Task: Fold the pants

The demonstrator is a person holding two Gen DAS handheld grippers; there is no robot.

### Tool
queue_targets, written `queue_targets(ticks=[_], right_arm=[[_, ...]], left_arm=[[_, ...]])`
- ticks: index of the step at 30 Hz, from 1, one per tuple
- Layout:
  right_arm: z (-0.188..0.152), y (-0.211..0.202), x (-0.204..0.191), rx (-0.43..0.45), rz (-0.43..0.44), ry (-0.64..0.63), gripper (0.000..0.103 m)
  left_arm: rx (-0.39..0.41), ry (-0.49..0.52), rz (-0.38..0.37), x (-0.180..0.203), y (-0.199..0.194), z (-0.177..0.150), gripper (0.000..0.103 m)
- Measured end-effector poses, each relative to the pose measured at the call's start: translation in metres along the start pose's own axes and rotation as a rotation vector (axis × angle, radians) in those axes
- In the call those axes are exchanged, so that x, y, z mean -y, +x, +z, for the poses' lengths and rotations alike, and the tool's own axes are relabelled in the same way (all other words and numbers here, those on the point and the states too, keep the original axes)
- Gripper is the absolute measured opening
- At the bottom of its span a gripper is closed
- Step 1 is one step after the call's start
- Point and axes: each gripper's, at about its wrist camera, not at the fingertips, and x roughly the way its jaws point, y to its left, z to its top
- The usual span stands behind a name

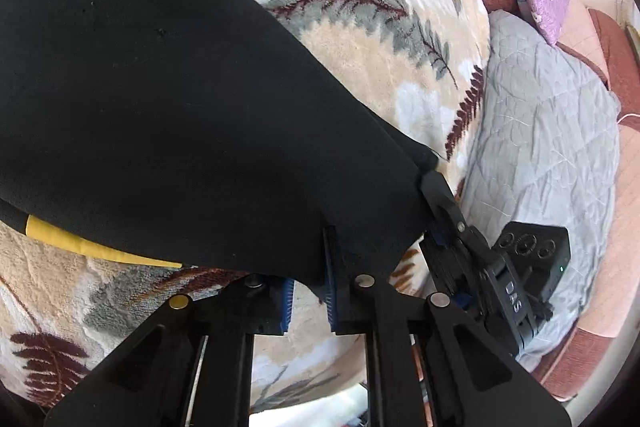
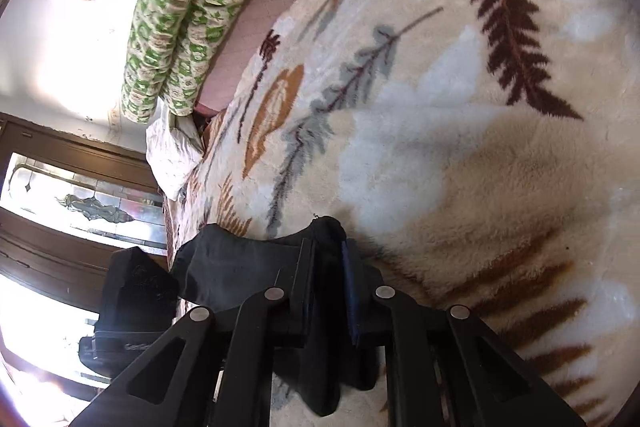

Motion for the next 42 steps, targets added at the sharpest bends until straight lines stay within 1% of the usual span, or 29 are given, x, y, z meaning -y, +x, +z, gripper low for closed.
queue_targets(ticks=[8,12,16,19,25,28,30,32,35,40,41,42], right_arm=[[-0.007,-0.022,-0.044,0.011,-0.059,-0.079,0.012],[-0.008,-0.028,-0.067,0.019,-0.092,-0.092,0.012],[-0.011,-0.024,-0.095,0.013,-0.117,-0.125,0.012],[-0.012,-0.013,-0.117,-0.001,-0.128,-0.146,0.012],[-0.018,0.024,-0.15,-0.04,-0.127,-0.166,0.011],[-0.019,0.044,-0.164,-0.064,-0.127,-0.177,0.009],[-0.019,0.052,-0.17,-0.067,-0.139,-0.186,0.009],[-0.018,0.054,-0.168,-0.07,-0.162,-0.185,0.009],[-0.016,0.041,-0.15,-0.046,-0.179,-0.15,0.009],[-0.01,0.009,-0.086,0.02,-0.201,-0.014,0.009],[-0.009,0.006,-0.074,0.024,-0.195,0.009,0.014],[-0.009,0.004,-0.062,0.018,-0.171,0.027,0.014]], left_arm=[[-0.011,0.014,-0.098,0.003,-0.031,-0.006,0.01],[-0.009,0.006,-0.139,-0.005,-0.049,-0.004,0.01],[0.003,-0.014,-0.183,-0.017,-0.068,0.0,0.01],[0.021,-0.018,-0.203,-0.024,-0.082,0.006,0.01],[0.044,-0.054,-0.231,-0.055,-0.103,0.021,0.01],[0.027,-0.073,-0.232,-0.066,-0.102,0.027,0.01],[-0.002,-0.068,-0.25,-0.068,-0.097,0.025,0.01],[-0.024,-0.061,-0.265,-0.065,-0.092,0.019,0.01],[-0.036,-0.042,-0.27,-0.055,-0.081,0.009,0.01],[-0.041,-0.029,-0.236,-0.046,-0.069,-0.001,0.01],[-0.043,-0.028,-0.231,-0.046,-0.067,-0.002,0.01],[-0.045,-0.029,-0.223,-0.044,-0.064,-0.003,0.01]])
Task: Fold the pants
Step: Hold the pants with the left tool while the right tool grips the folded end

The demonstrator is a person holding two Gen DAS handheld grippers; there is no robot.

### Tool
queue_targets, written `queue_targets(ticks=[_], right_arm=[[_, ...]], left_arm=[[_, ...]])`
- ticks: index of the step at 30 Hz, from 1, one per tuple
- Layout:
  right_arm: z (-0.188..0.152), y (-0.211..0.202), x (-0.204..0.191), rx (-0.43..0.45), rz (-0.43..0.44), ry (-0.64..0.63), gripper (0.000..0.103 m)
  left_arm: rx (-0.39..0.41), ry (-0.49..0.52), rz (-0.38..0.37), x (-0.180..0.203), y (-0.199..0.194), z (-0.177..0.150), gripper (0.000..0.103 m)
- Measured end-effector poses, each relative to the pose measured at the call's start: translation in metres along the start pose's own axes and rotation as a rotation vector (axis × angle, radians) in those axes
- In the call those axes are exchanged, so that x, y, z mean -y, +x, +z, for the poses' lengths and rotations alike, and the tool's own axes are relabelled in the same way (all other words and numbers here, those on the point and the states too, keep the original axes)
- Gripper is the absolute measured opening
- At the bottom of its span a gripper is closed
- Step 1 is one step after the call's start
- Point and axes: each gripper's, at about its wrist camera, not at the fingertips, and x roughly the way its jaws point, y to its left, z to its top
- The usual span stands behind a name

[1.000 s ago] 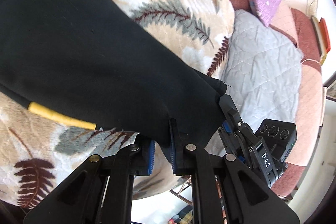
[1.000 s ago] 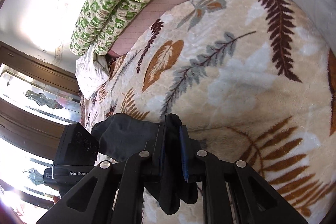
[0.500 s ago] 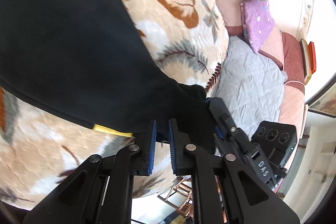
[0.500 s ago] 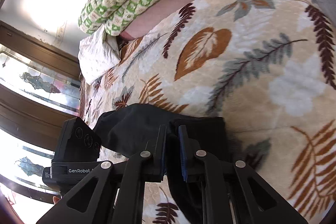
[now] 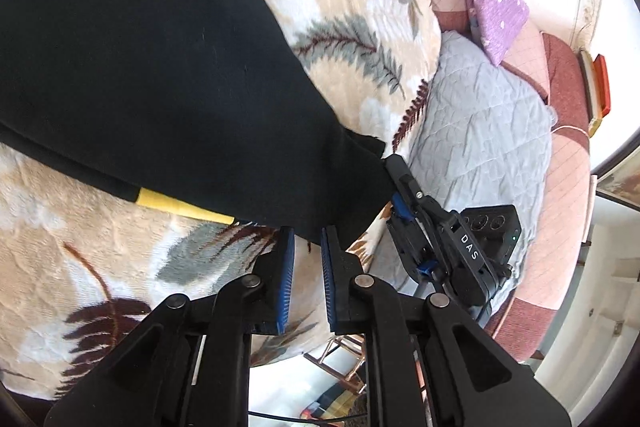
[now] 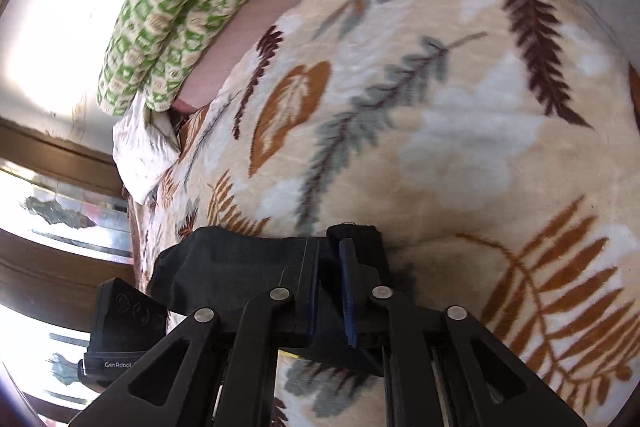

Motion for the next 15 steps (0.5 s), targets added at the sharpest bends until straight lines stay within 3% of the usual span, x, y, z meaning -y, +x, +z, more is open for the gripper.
queue_targets(ticks=[1,3,5,8,11,15], right_arm=[[0.0,-0.002,0.007,0.008,0.011,0.009,0.014],[0.001,-0.01,0.022,0.039,0.047,0.027,0.026],[-0.001,-0.017,0.035,0.035,0.073,0.038,0.059],[-0.007,-0.022,0.057,0.012,0.073,0.021,0.061],[-0.017,-0.015,0.073,-0.024,0.125,0.017,0.061],[-0.021,0.001,0.061,-0.037,0.184,-0.082,0.061]], left_arm=[[-0.002,-0.002,0.007,0.0,0.002,-0.001,0.01],[-0.005,-0.005,0.02,0.0,0.005,-0.003,0.01],[0.0,-0.004,0.03,0.0,0.006,-0.005,0.01],[0.011,0.0,0.043,0.001,0.007,-0.008,0.01],[0.02,-0.006,0.044,0.004,0.01,-0.009,0.01],[0.029,-0.014,0.055,0.004,0.012,-0.017,0.01]])
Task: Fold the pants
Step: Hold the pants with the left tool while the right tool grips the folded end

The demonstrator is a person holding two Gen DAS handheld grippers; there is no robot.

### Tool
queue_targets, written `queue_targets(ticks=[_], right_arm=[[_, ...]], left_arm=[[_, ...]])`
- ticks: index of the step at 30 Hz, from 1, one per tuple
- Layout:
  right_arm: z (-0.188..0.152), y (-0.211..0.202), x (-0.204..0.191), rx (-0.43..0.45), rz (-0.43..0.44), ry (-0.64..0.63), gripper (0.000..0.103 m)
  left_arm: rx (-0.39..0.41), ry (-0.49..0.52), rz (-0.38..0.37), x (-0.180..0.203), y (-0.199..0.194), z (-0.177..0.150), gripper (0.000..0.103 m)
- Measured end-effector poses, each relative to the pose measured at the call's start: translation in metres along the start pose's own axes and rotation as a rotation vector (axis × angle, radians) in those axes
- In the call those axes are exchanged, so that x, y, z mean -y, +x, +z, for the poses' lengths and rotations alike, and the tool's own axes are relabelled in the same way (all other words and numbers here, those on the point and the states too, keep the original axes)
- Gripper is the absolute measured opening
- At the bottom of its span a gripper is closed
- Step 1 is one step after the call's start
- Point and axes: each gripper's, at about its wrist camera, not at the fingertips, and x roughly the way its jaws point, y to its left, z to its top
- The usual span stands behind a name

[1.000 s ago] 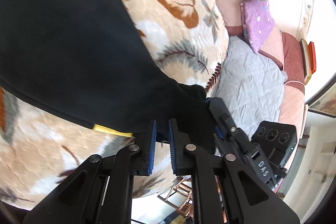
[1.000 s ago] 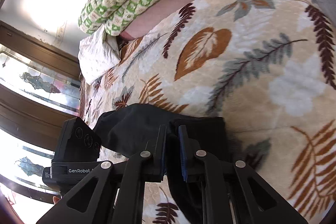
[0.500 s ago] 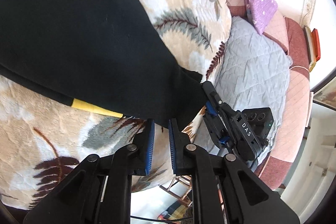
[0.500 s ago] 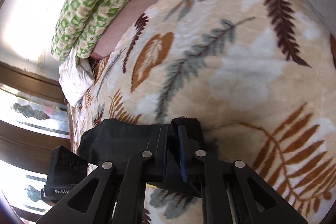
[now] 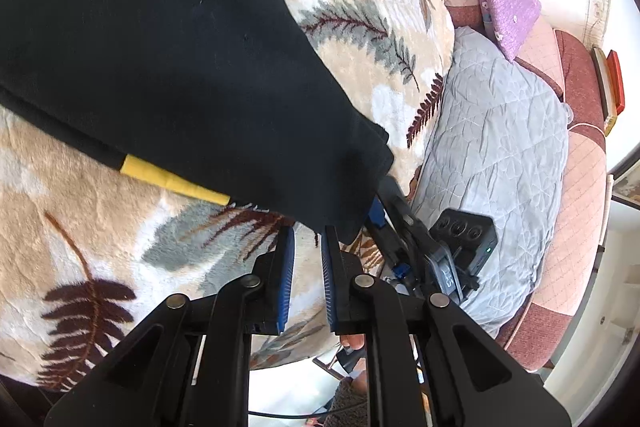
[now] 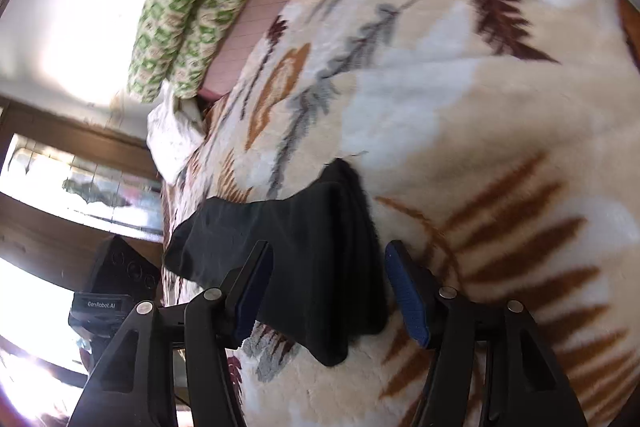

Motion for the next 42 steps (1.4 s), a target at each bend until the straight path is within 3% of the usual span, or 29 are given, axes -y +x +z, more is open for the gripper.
queue_targets(ticks=[1,2,3,5,8,14,17,24,29,33,37,42], right_arm=[[0.002,0.004,-0.004,-0.018,0.005,-0.014,0.045],[0.003,0.008,-0.008,-0.034,-0.004,-0.029,0.011],[0.004,0.013,-0.013,-0.068,-0.013,-0.04,0.01],[0.008,0.009,-0.022,-0.055,-0.025,-0.045,0.009],[0.018,-0.007,-0.036,0.008,0.032,0.009,0.009],[0.027,-0.013,-0.056,0.037,0.073,0.071,0.009],[0.027,-0.01,-0.058,0.037,0.089,0.093,0.009],[0.029,-0.012,-0.035,0.041,0.112,0.178,0.01],[0.029,-0.007,-0.015,0.035,0.121,0.253,0.013],[0.029,-0.006,-0.006,0.043,0.127,0.286,0.013],[0.029,-0.003,-0.005,0.027,0.102,0.281,0.013],[0.03,0.004,0.008,0.005,0.052,0.288,0.015]], left_arm=[[0.008,-0.006,0.0,-0.001,0.0,-0.002,0.01],[0.017,-0.011,0.001,-0.001,0.0,-0.004,0.01],[0.03,-0.015,0.004,-0.001,0.0,-0.006,0.01],[0.059,-0.026,0.013,-0.001,0.0,-0.01,0.012],[0.097,-0.062,-0.006,-0.002,0.003,-0.018,0.025],[0.159,-0.026,-0.024,0.011,0.008,-0.025,0.026],[0.177,-0.055,-0.064,0.01,0.007,-0.02,0.026],[0.18,-0.116,-0.148,0.007,0.004,-0.024,0.026],[0.288,-0.101,-0.154,0.009,-0.007,-0.025,0.026],[0.213,-0.176,-0.153,-0.002,0.018,-0.018,0.026],[0.219,-0.271,-0.195,-0.017,0.025,-0.018,0.026],[0.203,-0.301,-0.145,-0.019,0.038,-0.023,0.026]])
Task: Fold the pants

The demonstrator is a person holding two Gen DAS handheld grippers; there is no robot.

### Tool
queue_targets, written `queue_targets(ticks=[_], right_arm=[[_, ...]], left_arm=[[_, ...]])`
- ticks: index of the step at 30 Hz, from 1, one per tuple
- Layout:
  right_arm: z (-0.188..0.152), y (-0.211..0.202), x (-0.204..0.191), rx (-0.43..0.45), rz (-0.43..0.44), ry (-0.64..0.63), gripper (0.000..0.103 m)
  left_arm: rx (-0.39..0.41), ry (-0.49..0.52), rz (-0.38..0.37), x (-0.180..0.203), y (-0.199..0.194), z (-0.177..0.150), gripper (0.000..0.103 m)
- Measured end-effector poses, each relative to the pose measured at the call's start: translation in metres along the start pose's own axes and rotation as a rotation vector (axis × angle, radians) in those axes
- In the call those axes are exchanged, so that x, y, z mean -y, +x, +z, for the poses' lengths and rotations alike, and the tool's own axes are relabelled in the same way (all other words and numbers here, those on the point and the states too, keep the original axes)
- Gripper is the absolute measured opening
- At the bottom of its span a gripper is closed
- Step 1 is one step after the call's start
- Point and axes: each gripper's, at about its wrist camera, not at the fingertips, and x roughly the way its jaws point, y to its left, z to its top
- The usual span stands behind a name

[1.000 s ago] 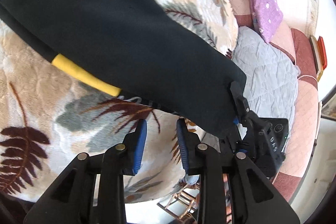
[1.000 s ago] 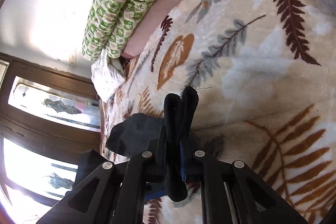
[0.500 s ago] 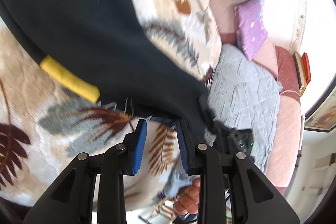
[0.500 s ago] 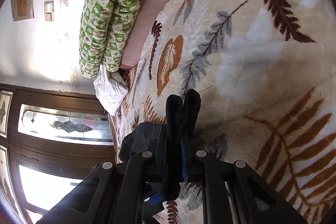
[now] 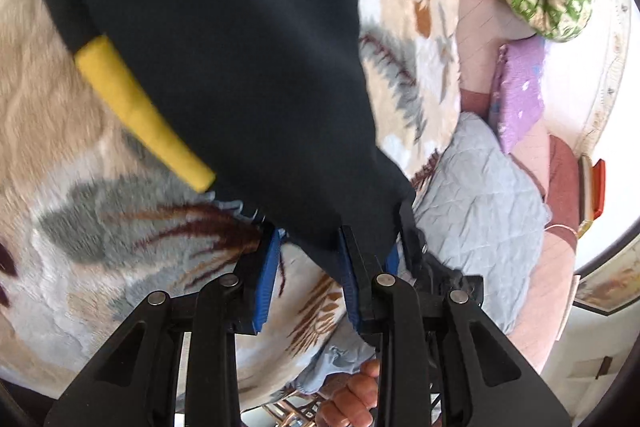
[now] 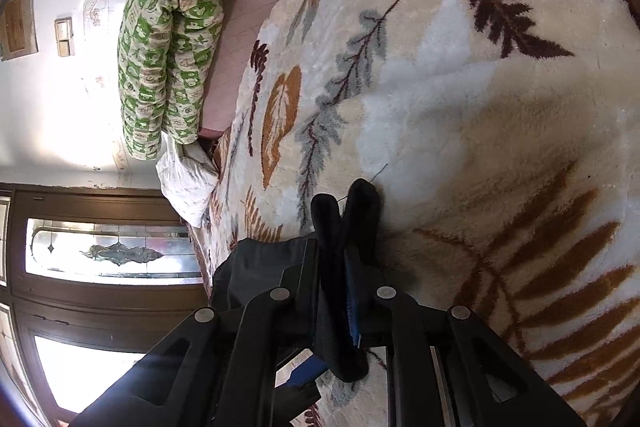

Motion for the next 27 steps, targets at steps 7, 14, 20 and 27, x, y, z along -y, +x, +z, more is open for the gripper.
queue_targets(ticks=[7,14,20,27], right_arm=[[0.002,-0.001,0.019,0.001,-0.003,0.038,0.022],[0.003,-0.003,0.02,0.001,0.005,0.036,0.029],[0.007,0.007,0.028,-0.018,0.01,0.041,0.032],[-0.001,0.0,0.0,0.007,-0.017,-0.068,0.014]], left_arm=[[0.001,-0.026,0.01,0.0,0.011,-0.002,0.026],[0.01,0.03,0.023,0.015,0.018,0.013,0.029],[-0.046,0.026,0.034,0.018,0.027,0.022,0.026],[-0.154,0.07,0.003,0.023,0.022,0.033,0.01]])
